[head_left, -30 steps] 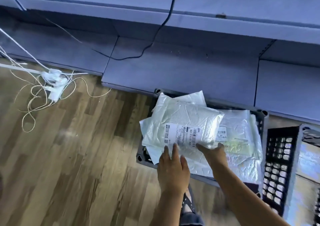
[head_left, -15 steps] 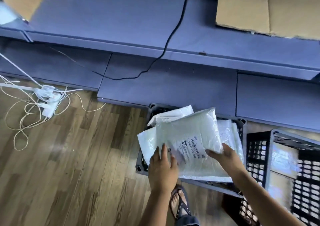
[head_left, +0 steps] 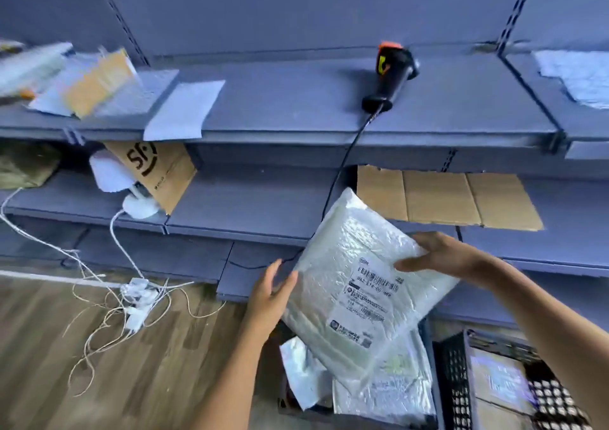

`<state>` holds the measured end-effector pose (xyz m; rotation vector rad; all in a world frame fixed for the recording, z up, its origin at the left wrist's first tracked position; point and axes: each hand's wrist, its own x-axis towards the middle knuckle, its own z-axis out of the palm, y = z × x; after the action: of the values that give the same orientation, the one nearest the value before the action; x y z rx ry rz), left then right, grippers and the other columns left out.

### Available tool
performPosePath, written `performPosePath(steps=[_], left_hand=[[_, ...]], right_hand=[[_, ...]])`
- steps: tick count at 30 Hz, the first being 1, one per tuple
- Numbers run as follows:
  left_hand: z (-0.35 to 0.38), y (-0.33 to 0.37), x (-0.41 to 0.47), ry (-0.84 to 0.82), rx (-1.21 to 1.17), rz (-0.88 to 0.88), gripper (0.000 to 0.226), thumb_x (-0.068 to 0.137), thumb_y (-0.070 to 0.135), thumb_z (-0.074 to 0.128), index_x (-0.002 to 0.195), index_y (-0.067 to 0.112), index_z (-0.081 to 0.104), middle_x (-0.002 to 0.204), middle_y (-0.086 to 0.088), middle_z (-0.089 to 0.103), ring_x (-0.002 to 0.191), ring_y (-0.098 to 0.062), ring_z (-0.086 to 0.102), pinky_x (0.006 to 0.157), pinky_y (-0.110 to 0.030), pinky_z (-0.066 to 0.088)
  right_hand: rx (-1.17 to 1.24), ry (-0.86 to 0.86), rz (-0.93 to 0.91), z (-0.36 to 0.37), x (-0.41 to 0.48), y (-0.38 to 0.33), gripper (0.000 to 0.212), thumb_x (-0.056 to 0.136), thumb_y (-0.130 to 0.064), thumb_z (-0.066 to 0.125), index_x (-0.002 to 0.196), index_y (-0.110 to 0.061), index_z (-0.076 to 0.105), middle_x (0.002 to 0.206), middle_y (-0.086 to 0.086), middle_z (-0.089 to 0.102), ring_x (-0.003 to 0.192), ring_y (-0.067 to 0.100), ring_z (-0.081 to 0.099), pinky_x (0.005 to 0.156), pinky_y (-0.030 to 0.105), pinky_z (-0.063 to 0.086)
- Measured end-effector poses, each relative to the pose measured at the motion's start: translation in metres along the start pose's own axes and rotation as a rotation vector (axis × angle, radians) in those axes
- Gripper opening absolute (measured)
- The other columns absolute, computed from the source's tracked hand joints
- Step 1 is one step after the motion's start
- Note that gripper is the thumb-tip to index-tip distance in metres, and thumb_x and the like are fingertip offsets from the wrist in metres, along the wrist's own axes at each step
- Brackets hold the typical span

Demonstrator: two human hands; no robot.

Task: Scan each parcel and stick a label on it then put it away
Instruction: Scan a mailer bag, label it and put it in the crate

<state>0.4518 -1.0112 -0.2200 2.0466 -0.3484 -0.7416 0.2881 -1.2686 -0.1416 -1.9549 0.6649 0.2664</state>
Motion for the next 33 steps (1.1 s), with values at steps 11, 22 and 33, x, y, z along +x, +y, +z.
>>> performPosePath(steps=[11,22,33], left_hand=[[-0.033,0.081,-0.034,-0.14,0.097,0.137,0.036,0.079,0.055,0.062,0.088,0.02,0.061,0.089,0.005,0.069,0.088,-0.014,0.064,0.08,-0.034,0.048],[-0.042,0.149,-0.033,-0.17,0.02,0.102,0.043,0.069,0.039,0.08,0.103,0.02,0.06,0.099,0.005,0.07,0.091,-0.01,0.067,0.081,-0.026,0.054],[-0.087,0.219,0.058,0.022,-0.351,0.351,0.075,0.036,0.063,0.081,0.096,0.021,0.063,0.092,0.007,0.074,0.097,-0.015,0.067,0.091,-0.034,0.05]], right_hand=[[-0.025,-0.006,-0.157,-0.069,-0.041,-0.06,0.031,0.079,-0.025,0.076,0.109,-0.019,0.068,0.101,-0.004,0.074,0.094,0.012,0.069,0.09,0.031,0.052],[-0.099,0.01,-0.329,-0.126,-0.032,-0.112,0.032,0.074,-0.031,0.078,0.1,-0.015,0.07,0.094,-0.001,0.074,0.088,0.014,0.07,0.081,0.03,0.055],[0.635,0.608,-0.53,-0.167,0.038,-0.189,0.018,0.096,-0.028,0.054,0.105,-0.013,0.058,0.099,0.005,0.064,0.084,0.019,0.064,0.083,0.034,0.049]])
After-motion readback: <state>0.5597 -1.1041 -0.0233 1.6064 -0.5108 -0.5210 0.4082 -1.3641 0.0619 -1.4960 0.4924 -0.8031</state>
